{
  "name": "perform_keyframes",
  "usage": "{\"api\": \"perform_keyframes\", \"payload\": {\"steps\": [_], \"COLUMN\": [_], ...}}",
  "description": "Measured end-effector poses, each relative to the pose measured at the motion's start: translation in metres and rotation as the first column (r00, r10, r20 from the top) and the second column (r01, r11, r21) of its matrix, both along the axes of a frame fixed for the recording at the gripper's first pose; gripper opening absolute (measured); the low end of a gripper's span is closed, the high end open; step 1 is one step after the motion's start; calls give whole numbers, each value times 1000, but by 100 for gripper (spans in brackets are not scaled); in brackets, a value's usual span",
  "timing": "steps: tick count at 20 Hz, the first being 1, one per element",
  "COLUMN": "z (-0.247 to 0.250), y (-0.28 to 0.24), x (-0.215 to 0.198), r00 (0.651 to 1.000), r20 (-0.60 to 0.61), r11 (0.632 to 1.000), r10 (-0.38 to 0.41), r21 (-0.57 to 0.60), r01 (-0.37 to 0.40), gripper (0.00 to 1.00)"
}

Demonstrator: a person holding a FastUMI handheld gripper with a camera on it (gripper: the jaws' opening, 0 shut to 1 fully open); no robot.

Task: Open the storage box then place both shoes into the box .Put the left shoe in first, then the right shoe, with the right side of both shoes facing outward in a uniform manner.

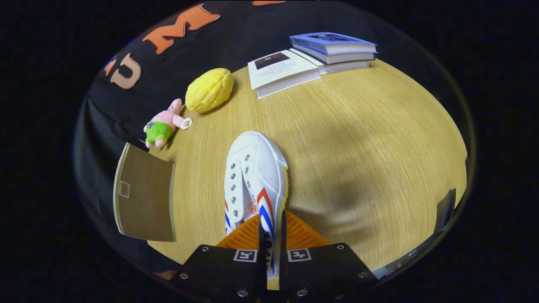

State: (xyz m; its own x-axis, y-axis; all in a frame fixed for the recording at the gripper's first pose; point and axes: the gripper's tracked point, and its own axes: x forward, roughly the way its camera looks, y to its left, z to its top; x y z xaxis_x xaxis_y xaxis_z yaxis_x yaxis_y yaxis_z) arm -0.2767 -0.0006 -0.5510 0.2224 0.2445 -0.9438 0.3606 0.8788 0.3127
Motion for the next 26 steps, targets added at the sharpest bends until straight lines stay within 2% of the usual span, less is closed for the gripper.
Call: {"api": "perform_keyframes", "payload": {"steps": [4, 11, 18, 21, 26], "z": [21, 69, 130, 145, 158], "y": [22, 63, 129, 165, 242], "x": [17, 51, 98, 113, 123], "r00": [999, 994, 983, 978, 970], "r20": [32, 97, 181, 199, 208], "r11": [997, 992, 986, 981, 956], "r10": [-44, -56, 26, 69, 126], "r21": [60, 120, 157, 162, 235], "r01": [42, 44, -55, -103, -175], "gripper": [11, 10, 10, 10, 10]}}
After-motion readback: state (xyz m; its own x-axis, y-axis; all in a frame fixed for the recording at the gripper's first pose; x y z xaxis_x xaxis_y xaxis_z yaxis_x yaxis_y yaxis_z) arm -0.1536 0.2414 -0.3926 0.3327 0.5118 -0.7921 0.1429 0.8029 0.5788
